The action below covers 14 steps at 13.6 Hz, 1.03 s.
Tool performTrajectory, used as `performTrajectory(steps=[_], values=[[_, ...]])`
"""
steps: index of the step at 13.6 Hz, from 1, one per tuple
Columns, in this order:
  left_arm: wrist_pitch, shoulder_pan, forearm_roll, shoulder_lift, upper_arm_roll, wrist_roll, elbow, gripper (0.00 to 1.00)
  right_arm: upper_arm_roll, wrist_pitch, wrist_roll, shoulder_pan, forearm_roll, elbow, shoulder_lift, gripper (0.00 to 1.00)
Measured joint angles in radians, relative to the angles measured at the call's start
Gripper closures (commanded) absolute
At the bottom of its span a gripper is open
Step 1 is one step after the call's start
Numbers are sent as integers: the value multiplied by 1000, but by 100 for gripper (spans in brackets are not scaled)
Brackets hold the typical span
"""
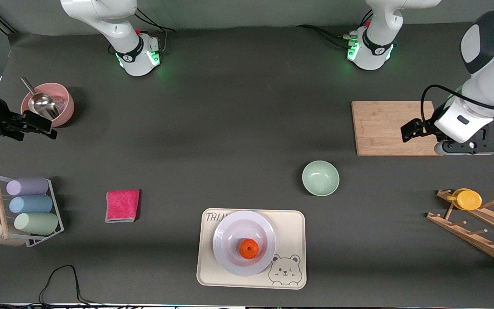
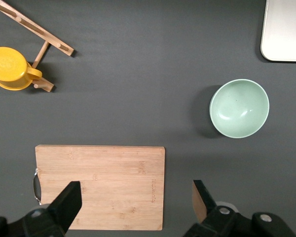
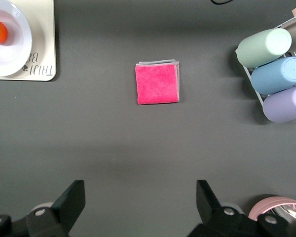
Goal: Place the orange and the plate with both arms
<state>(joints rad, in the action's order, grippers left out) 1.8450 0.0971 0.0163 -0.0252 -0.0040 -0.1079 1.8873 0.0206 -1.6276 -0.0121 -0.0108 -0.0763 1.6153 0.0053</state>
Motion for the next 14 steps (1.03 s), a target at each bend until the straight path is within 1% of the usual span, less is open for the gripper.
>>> performTrajectory(steps=[4, 6, 8, 10, 14], values=[[0, -2, 0, 6, 0, 0, -26, 0, -4, 0, 9, 21, 0, 0, -8, 0], [-11, -10, 0, 11, 1, 0, -57, 0, 1, 0, 10, 47, 0, 0, -7, 0], [-61, -17, 0, 12, 1, 1, -110, 0, 17, -1, 12, 72, 0, 1, -6, 0], [-114, -29, 0, 12, 2, 1, -162, 0, 26, -1, 12, 74, 0, 1, -6, 0], [-166, -65, 0, 13, 3, 10, -200, 0, 31, -1, 12, 74, 0, 2, -6, 0]])
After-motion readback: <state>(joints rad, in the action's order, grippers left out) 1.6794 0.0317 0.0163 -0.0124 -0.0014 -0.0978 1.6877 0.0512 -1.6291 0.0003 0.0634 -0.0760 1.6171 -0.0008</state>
